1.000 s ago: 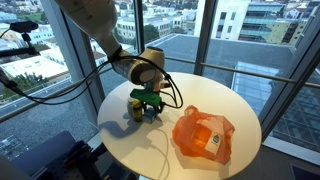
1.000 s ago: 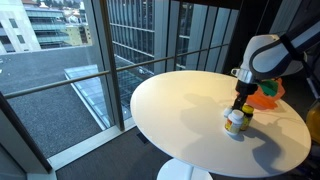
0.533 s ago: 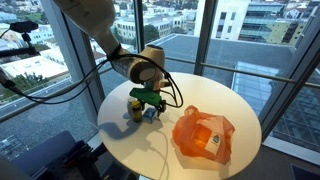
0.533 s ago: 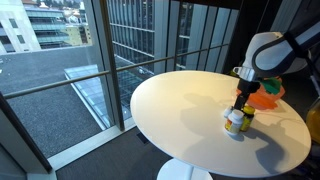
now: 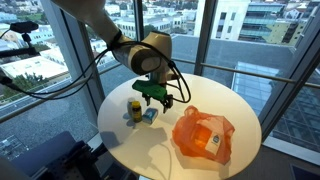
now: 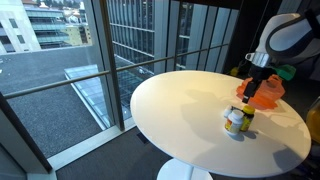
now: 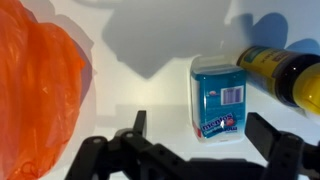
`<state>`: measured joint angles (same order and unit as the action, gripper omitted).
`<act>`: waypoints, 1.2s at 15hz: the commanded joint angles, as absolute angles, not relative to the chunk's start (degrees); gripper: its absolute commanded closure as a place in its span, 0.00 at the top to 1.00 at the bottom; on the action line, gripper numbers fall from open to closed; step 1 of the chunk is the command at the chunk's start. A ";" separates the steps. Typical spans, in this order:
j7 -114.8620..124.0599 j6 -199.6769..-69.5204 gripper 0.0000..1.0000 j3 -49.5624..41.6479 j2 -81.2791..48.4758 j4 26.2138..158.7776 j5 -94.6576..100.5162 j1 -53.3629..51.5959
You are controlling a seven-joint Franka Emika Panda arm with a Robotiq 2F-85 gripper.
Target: Remove the blue box from the plastic bag
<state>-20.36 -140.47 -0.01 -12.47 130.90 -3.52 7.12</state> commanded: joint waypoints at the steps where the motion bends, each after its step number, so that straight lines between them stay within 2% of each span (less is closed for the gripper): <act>1: -19.76 -132.15 1.00 -2.05 -7.55 131.55 -2.88 7.89; 9: -16.30 -117.08 1.00 -6.18 2.37 130.56 1.82 7.66; 18: -8.94 -110.52 1.00 -5.59 13.21 130.51 2.07 6.35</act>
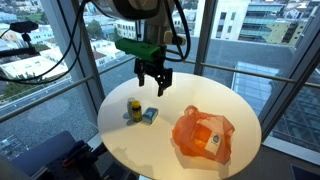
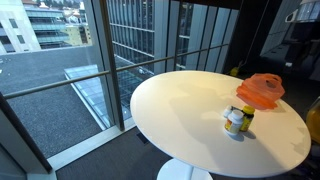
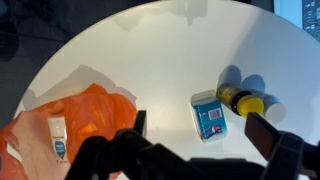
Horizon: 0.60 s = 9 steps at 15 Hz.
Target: Remove the blue box from the plastic bag
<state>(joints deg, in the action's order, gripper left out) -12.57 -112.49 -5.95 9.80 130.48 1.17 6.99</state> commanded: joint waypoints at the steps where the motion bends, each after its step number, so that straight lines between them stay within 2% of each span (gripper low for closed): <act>1: -7.91 -110.27 1.00 -5.42 14.06 130.43 2.07 6.21; 9: -5.51 -111.68 1.00 -5.36 15.81 130.49 1.28 5.75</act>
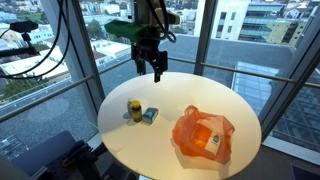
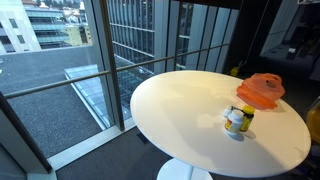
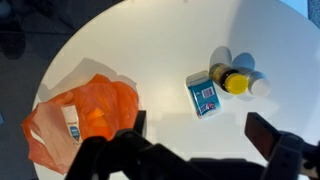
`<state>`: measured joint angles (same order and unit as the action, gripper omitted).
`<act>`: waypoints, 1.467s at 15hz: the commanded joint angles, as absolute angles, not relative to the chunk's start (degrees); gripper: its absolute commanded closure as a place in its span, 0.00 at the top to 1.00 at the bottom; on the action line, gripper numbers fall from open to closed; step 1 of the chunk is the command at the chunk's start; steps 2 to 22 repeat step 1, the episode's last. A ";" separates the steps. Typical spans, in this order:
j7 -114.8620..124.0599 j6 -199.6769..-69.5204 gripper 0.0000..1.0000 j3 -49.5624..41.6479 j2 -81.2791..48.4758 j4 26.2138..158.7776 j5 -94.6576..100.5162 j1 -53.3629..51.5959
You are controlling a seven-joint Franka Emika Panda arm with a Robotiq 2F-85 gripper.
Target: Remove the blue box from the plastic bag
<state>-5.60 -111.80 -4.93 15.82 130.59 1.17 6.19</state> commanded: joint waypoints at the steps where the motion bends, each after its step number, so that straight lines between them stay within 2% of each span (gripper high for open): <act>1: -5.51 -111.68 1.00 -5.36 15.70 130.56 1.28 5.75; 22: -5.51 -111.68 1.00 -5.36 15.70 130.56 1.28 5.75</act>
